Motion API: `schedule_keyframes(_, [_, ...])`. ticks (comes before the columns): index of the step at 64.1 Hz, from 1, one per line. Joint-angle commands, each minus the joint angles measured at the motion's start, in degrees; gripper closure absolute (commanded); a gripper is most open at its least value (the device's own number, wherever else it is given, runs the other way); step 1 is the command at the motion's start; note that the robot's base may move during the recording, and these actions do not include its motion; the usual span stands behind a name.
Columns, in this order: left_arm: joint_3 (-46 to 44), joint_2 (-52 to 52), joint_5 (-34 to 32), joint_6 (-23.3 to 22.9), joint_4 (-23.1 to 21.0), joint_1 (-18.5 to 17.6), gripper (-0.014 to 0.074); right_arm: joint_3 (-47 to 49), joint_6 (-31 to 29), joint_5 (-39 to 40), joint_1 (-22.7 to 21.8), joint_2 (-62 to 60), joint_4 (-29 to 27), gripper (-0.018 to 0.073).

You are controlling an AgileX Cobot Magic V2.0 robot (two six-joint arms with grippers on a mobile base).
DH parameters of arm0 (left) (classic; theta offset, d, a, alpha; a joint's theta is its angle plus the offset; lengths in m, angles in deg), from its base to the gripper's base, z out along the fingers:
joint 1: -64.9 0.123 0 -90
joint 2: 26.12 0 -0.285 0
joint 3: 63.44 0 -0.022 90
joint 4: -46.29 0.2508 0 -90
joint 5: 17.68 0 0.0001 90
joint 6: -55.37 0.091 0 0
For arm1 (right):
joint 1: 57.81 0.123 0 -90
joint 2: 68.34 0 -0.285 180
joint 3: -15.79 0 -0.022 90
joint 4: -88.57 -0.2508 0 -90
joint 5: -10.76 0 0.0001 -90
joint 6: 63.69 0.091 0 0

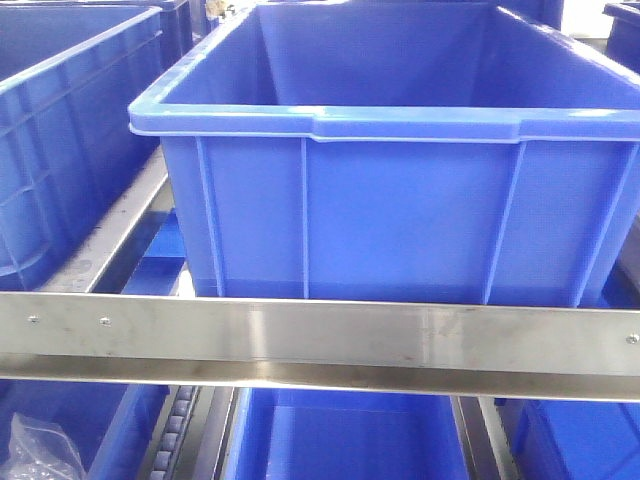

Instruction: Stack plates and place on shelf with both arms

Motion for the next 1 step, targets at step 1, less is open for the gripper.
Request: schedule_keyframes(1, [0.1,-1.2,-5.1,-0.5,-0.1,0.1,0.0514,-0.1,-0.4,4.8,0.2,-1.1,0.4,0.0502])
